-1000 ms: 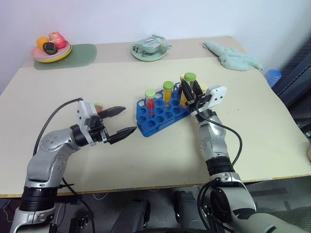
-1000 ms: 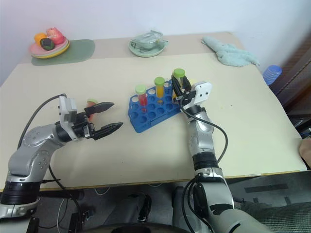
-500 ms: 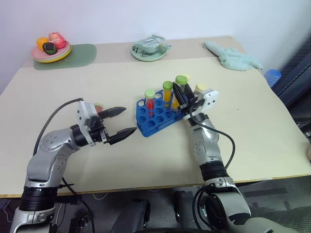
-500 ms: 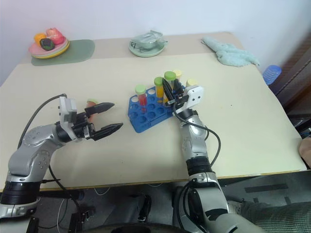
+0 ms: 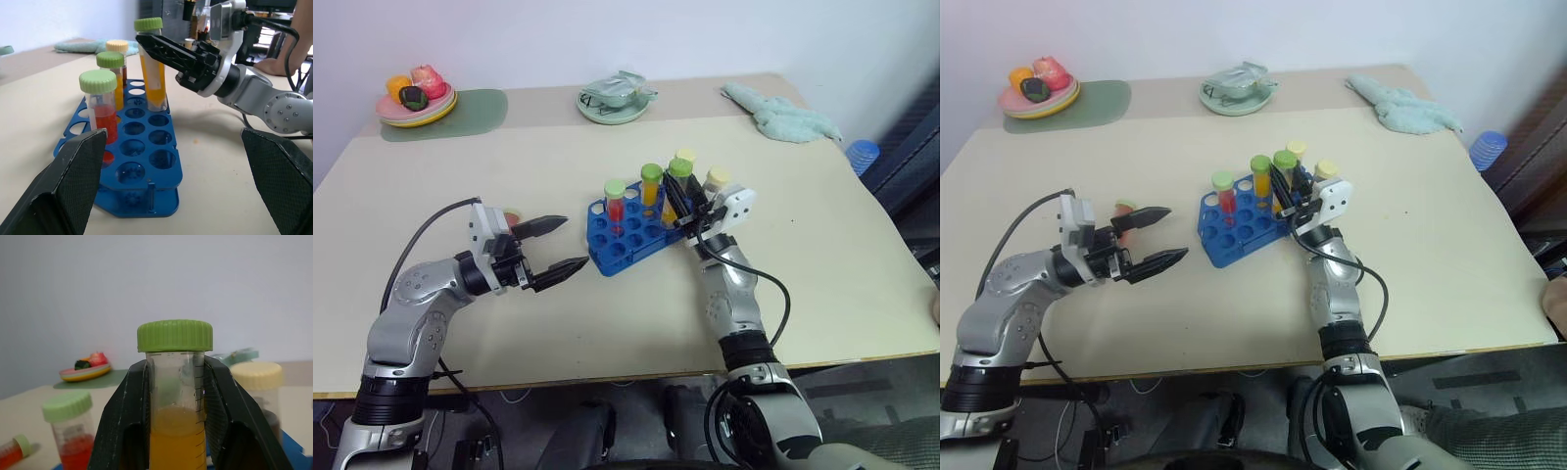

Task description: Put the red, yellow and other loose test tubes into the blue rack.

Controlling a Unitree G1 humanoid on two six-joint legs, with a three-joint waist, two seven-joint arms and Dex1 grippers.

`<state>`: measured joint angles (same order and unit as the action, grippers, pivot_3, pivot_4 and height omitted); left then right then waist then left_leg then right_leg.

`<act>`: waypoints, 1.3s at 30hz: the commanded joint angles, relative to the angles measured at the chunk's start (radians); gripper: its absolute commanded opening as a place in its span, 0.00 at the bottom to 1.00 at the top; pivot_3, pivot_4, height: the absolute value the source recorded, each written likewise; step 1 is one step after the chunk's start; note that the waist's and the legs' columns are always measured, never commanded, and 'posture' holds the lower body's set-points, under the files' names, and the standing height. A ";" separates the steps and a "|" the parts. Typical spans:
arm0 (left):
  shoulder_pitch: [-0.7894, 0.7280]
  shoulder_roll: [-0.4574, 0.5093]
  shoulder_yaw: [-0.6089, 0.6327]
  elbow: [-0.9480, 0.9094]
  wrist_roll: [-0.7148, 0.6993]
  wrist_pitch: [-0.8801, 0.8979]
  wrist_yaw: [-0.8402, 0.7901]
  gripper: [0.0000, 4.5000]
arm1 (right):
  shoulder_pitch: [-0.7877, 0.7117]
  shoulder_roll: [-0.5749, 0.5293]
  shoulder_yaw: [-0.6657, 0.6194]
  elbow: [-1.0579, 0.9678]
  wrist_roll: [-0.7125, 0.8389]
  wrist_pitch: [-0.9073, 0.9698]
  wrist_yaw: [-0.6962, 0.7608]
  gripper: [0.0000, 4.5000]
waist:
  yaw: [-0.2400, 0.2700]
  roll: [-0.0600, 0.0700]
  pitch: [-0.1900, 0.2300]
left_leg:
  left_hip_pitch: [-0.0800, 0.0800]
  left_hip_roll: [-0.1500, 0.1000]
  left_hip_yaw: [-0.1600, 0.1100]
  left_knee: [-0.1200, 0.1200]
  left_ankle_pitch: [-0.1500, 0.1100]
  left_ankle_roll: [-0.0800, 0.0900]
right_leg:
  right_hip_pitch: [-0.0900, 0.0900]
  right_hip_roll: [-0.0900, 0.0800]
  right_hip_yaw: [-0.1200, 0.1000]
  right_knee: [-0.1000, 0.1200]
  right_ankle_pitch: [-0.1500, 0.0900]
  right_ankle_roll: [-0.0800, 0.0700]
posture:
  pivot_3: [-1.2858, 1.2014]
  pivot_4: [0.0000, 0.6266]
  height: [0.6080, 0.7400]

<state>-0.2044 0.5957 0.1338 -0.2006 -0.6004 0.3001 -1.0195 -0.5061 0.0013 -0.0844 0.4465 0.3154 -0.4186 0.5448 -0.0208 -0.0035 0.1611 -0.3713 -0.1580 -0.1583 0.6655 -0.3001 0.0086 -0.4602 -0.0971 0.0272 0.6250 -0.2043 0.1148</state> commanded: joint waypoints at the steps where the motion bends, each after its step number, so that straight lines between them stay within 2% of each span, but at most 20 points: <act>1: -0.019 0.010 0.015 -0.023 -0.007 -0.004 0.003 1.00 | 0.010 -0.002 -0.001 -0.017 -0.007 -0.020 -0.007 0.18 | 0.001 0.000 0.000 | 0.000 0.000 0.000 0.000 0.000 0.000 | 0.000 0.000 0.000 0.000 0.000 0.000 | 0.52 0.24 1.00; 9: -0.027 0.008 0.012 -0.011 -0.005 -0.006 -0.002 1.00 | 0.016 0.002 0.011 0.027 -0.032 -0.067 -0.001 0.18 | 0.001 0.000 0.000 | 0.000 0.000 0.000 0.000 0.000 0.000 | 0.000 0.000 0.000 0.000 0.000 0.000 | 0.52 0.24 1.00; 11: -0.027 0.007 0.013 -0.010 -0.006 -0.007 -0.002 1.00 | 0.020 0.004 0.015 0.053 -0.050 -0.103 -0.001 0.40 | 0.001 0.000 0.000 | 0.000 0.000 0.000 0.000 0.000 0.000 | 0.000 0.000 0.000 0.000 0.000 0.000 | 0.52 0.24 1.00; 13: -0.026 0.006 0.014 -0.008 -0.006 -0.008 -0.002 1.00 | 0.024 0.005 0.019 0.075 -0.063 -0.131 0.002 0.59 | 0.001 0.000 0.000 | 0.000 0.000 0.000 0.000 0.000 0.000 | 0.000 0.000 0.000 0.000 0.000 0.000 | 0.52 0.24 1.00; 14: -0.023 0.005 0.014 -0.008 -0.005 -0.010 -0.003 1.00 | 0.029 0.005 0.021 0.082 -0.067 -0.140 0.003 0.72 | 0.001 0.000 0.000 | 0.000 0.000 0.000 0.000 0.000 0.000 | 0.000 0.000 0.000 0.000 0.000 0.000 | 0.52 0.24 1.00; 17: -0.015 0.002 0.020 -0.008 -0.005 -0.014 0.002 1.00 | 0.038 -0.001 0.021 0.089 -0.109 -0.179 -0.033 0.99 | -0.002 0.000 0.000 | 0.000 0.000 0.000 0.000 0.000 0.000 | 0.000 0.000 0.000 0.000 0.000 0.000 | 0.52 0.24 1.00; 22: -0.026 -0.050 0.069 -0.015 -0.044 0.004 0.101 1.00 | 0.043 -0.054 0.012 -0.017 -0.145 -0.150 -0.085 0.99 | 0.002 0.000 0.000 | 0.000 0.000 0.000 0.000 0.000 -0.001 | 0.000 0.000 0.000 0.001 0.000 0.000 | 0.52 0.24 1.00; 27: -0.050 -0.126 0.157 -0.043 -0.069 0.080 0.357 1.00 | 0.089 -0.157 0.056 -0.248 -0.176 0.032 -0.071 0.99 | 0.003 0.000 0.000 | 0.000 0.000 0.000 0.001 0.000 -0.001 | 0.000 0.000 0.000 0.001 0.000 0.000 | 0.52 0.24 1.00; 29: -0.040 -0.126 0.180 -0.069 0.002 0.149 0.526 1.00 | 0.146 -0.248 0.059 -0.424 -0.106 0.190 -0.011 0.99 | 0.005 0.000 0.000 | 0.000 0.000 0.000 0.001 0.000 -0.001 | -0.001 0.000 0.001 0.001 0.000 0.000 | 0.52 0.24 1.00; 32: -0.039 -0.116 0.216 -0.120 -0.039 0.303 0.673 1.00 | 0.218 -0.386 0.035 -0.636 0.003 0.404 0.061 0.99 | 0.012 -0.001 0.000 | -0.001 0.000 0.000 0.000 0.000 0.000 | 0.000 0.000 0.001 0.001 0.000 0.000 | 0.52 0.24 1.00; 34: -0.076 -0.088 0.221 -0.132 -0.008 0.436 0.791 1.00 | 0.252 -0.481 0.006 -0.732 0.086 0.529 0.109 0.99 | 0.012 -0.001 0.000 | -0.001 0.000 0.000 0.000 0.000 0.000 | 0.000 0.000 0.001 0.000 0.000 0.000 | 0.52 0.24 1.00; 37: -0.200 -0.050 0.226 -0.076 0.006 0.700 0.943 1.00 | 0.292 -0.645 -0.069 -0.841 0.224 0.705 0.200 0.99 | 0.018 -0.002 0.000 | -0.001 0.000 0.000 0.001 0.000 0.000 | 0.001 0.000 0.000 0.000 0.000 0.000 | 0.52 0.24 1.00; 39: -0.308 -0.015 0.210 0.009 0.009 0.847 0.967 1.00 | 0.303 -0.749 -0.118 -0.883 0.306 0.797 0.267 0.99 | 0.025 -0.003 0.001 | -0.001 0.000 0.000 0.002 0.000 0.000 | 0.001 0.000 0.000 0.000 0.000 0.000 | 0.52 0.24 1.00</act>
<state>-0.4500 0.5568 0.3328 -0.2258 -0.5987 1.0383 -0.0864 -0.1991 -0.7004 -0.1444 -0.3689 0.5352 0.3080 0.7570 0.0042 -0.0066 0.1617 -0.3720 -0.1581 -0.1583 0.6672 -0.3002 0.0086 -0.4591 -0.0972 0.0275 0.6247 -0.2043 0.1152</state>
